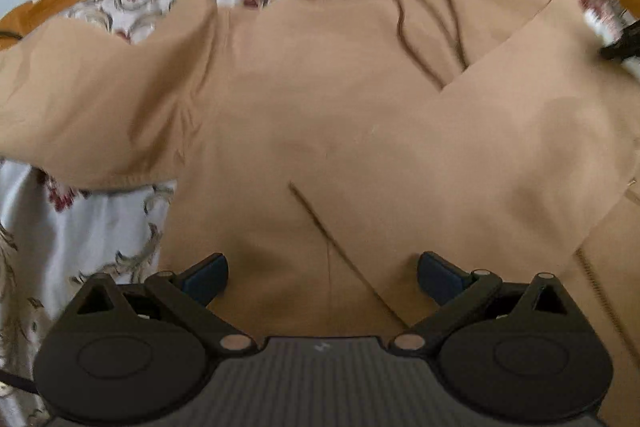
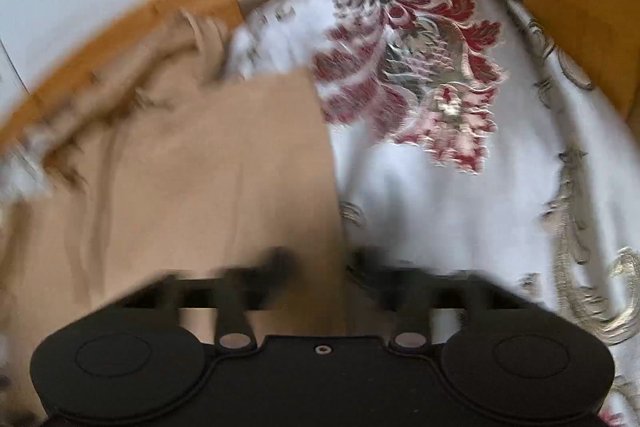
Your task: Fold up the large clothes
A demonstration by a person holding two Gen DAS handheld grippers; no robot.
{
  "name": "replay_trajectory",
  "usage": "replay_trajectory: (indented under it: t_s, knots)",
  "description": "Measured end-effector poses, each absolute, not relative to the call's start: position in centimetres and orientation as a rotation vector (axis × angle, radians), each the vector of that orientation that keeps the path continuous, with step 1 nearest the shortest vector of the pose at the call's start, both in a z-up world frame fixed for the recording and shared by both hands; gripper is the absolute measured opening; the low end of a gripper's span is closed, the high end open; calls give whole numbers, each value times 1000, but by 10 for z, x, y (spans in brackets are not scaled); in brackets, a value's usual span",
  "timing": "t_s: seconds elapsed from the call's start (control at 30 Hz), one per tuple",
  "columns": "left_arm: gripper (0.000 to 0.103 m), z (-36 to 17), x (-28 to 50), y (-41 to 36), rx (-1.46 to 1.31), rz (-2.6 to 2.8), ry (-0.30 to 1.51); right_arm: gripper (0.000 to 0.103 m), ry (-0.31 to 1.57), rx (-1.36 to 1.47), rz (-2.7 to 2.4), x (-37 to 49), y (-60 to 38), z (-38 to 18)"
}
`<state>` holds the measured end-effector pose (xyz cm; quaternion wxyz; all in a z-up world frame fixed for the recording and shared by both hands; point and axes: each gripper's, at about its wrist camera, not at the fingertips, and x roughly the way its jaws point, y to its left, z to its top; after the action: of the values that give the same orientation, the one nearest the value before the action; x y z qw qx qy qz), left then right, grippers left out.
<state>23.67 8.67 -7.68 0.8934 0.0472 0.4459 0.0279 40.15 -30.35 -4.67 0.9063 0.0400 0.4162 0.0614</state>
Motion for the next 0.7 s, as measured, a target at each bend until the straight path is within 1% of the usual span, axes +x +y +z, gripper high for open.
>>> replay_trajectory:
  t_s: [0.03,0.1,0.13,0.17,0.2,0.23,0.27,0.33,0.43,0.5,0.6,0.63,0.67,0.7]
  knots:
    - [103,-80,236,87,83,59,916,12,837,38,130,400,-300,-44]
    - [103,-82,234,88,70,54,903,10,794,-71,98,395,-297,-39]
    - [103,-82,233,88,74,51,902,15,775,-99,86,389,-296,-36]
    - [103,-81,233,88,75,48,903,25,764,-99,82,380,-297,-31]
    - [103,-80,232,89,73,44,906,29,755,-89,93,368,-297,-26]
    - [103,-79,230,91,71,40,911,38,743,-82,124,352,-296,-23]
    - [103,-77,227,94,69,39,914,45,725,-92,152,335,-292,-22]
    - [103,-71,220,100,69,53,911,47,714,-157,164,315,-279,-32]
    - [103,-54,209,113,76,113,892,47,757,-301,68,308,-260,-69]
    - [103,-37,198,125,81,164,853,49,724,-284,13,304,-261,-76]
    - [103,-10,179,150,102,305,772,54,677,-192,-62,289,-254,-61]
    - [103,-4,174,158,119,373,756,68,654,-147,-47,279,-250,-55]
    - [103,1,171,166,149,465,745,86,634,-113,-26,266,-244,-50]
    - [103,4,170,175,185,564,747,92,601,-80,-11,250,-237,-46]
